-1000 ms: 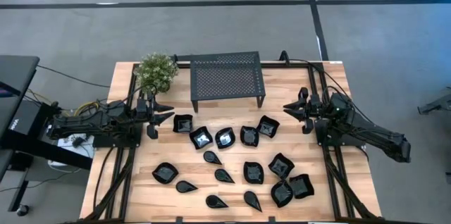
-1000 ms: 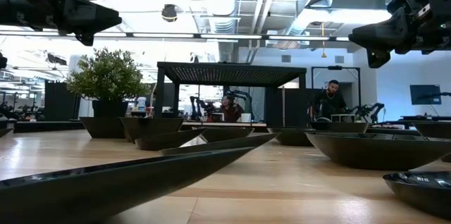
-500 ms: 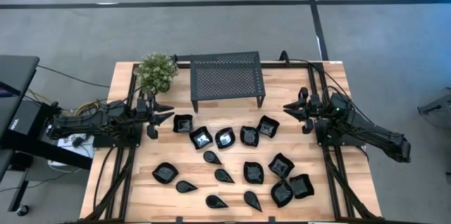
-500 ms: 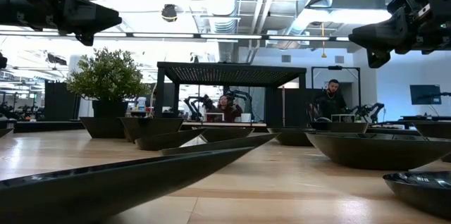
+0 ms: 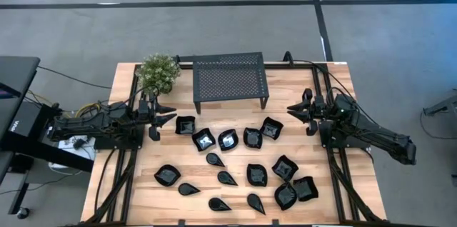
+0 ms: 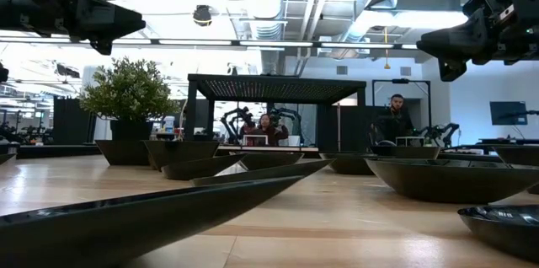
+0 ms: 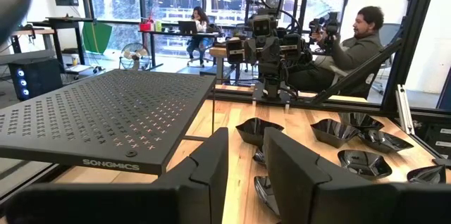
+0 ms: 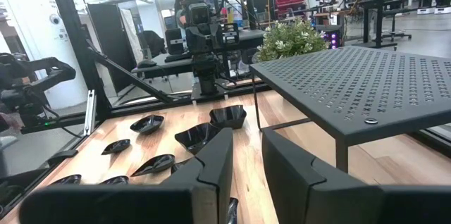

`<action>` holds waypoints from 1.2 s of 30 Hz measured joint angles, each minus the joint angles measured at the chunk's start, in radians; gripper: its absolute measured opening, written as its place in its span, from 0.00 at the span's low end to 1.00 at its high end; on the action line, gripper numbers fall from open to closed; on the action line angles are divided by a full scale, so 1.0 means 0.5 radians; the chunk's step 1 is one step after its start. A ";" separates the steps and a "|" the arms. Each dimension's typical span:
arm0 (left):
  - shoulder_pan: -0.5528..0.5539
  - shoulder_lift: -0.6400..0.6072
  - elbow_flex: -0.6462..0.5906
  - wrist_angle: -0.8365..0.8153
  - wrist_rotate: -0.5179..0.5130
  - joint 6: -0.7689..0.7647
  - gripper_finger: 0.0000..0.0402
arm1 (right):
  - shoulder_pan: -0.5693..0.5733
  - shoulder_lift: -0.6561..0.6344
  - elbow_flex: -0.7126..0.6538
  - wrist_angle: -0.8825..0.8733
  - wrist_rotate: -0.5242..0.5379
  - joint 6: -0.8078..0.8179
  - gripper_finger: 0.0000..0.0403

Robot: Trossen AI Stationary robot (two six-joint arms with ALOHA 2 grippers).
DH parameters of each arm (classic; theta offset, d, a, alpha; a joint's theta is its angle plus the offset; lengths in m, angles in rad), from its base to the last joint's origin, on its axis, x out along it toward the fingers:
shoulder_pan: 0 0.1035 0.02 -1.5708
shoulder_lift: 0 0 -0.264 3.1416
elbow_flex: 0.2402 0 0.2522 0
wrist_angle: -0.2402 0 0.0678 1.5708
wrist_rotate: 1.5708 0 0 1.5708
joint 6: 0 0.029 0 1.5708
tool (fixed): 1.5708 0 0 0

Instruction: Pick & Place Mini shaped plates

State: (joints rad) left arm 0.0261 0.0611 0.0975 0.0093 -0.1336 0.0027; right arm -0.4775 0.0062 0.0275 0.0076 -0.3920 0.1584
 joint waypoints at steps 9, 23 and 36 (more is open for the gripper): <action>-0.001 0.000 0.000 0.000 0.000 0.000 0.23 | 0.000 0.000 0.000 0.000 0.000 0.000 0.18; 0.000 0.000 0.000 0.000 0.000 0.000 0.23 | -0.001 -0.001 0.000 0.000 0.000 0.000 0.18; 0.000 0.000 0.000 0.229 -0.030 0.000 0.23 | 0.000 0.000 0.000 0.000 0.000 0.000 0.18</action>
State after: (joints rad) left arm 0.0261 0.0608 0.0975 0.1238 -0.1486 0.0025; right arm -0.4775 0.0063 0.0274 0.0074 -0.3920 0.1585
